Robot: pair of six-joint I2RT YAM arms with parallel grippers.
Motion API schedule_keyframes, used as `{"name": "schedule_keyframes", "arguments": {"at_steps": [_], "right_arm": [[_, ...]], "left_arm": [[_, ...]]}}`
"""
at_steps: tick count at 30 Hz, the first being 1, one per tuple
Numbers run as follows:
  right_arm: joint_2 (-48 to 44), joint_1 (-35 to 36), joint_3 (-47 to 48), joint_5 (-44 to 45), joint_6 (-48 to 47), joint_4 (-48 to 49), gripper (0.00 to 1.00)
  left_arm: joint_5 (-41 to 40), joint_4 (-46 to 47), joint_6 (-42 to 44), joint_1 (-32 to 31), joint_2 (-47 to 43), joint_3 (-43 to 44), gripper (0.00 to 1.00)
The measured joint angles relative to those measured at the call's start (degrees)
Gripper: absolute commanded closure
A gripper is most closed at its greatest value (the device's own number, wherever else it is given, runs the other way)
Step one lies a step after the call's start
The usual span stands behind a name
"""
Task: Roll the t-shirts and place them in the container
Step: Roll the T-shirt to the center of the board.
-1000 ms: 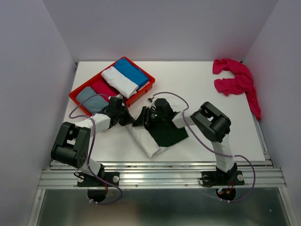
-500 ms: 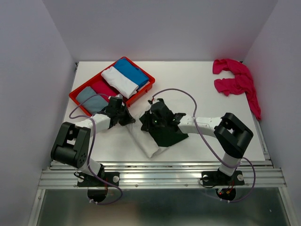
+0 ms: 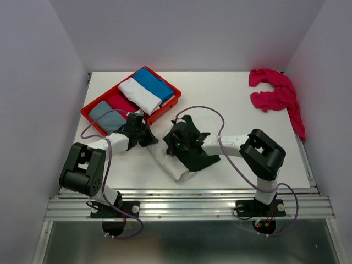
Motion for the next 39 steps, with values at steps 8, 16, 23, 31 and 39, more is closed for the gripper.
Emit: {"name": "schedule_keyframes", "arguments": {"at_steps": [8, 16, 23, 31, 39], "right_arm": [[-5.3, 2.6, -2.3, 5.9, -0.5, -4.4, 0.59], [-15.1, 10.8, -2.1, 17.7, -4.7, -15.6, 0.37], [-14.5, 24.5, 1.5, 30.9, -11.6, -21.5, 0.26], [-3.6, 30.1, 3.7, 40.8, -18.2, -23.9, 0.25], [0.8, 30.1, 3.7, 46.4, -22.0, -23.6, 0.45]], "left_arm": [[0.3, -0.1, 0.3, 0.0, 0.0, 0.0, 1.0], [0.7, -0.1, 0.7, 0.0, 0.0, 0.0, 1.0], [1.2, -0.1, 1.0, 0.0, 0.0, 0.0, 1.0], [1.6, 0.0, 1.2, 0.1, 0.1, 0.0, 1.0], [1.7, 0.0, 1.3, 0.1, 0.1, 0.0, 1.0]]}}
